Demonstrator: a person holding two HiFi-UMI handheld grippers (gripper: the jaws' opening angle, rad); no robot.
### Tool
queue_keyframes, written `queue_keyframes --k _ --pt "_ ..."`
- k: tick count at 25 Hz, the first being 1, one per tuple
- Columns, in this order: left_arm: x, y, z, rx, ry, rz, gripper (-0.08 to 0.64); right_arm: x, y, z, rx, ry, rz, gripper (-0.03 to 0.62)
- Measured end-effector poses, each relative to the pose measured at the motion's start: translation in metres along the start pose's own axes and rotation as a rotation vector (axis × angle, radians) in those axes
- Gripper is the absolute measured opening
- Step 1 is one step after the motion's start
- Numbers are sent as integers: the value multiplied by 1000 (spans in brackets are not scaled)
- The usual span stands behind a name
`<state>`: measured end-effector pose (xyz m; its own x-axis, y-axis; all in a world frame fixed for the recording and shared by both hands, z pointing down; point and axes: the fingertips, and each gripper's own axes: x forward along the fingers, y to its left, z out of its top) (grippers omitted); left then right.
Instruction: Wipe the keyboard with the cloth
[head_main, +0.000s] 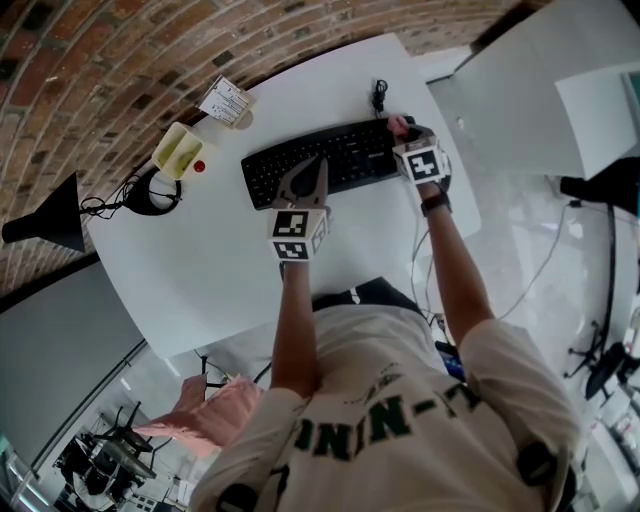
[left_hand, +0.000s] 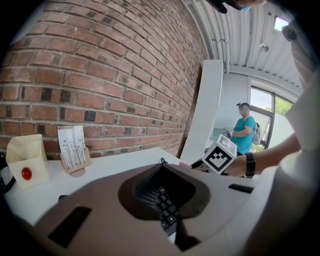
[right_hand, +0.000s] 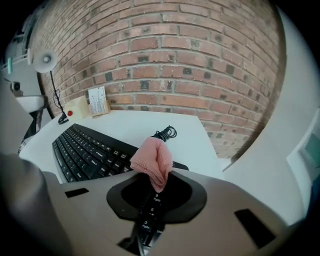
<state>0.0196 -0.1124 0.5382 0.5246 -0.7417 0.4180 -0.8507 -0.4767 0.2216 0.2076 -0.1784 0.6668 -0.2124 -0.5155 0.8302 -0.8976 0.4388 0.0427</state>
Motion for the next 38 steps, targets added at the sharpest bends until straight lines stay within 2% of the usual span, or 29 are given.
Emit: queue_keyframes --k 5,16,18,21,29,34,38 --pt "-6 5 1 -2 -2 7 2 -5 -27 -9 20 20 -93 32" --pt "-30 30 -4 -30 -17 71 2 -3 -31 -12 52 34 -153 32" --pt "-38 38 -6 -41 -22 89 2 -3 -20 -10 80 27 -116 32" --pt "-50 53 -8 -60 -32 123 2 -3 21 8 96 -30 -27 32" --pt "-85 88 -19 -121 -52 214 2 3 173 53 -20 -122 226 32" --pt "-112 117 -33 -149 -34 292 2 8 249 69 -88 -115 345 32" --pt "-132 137 -43 -177 -32 350 2 12 291 79 -148 -105 400 32"
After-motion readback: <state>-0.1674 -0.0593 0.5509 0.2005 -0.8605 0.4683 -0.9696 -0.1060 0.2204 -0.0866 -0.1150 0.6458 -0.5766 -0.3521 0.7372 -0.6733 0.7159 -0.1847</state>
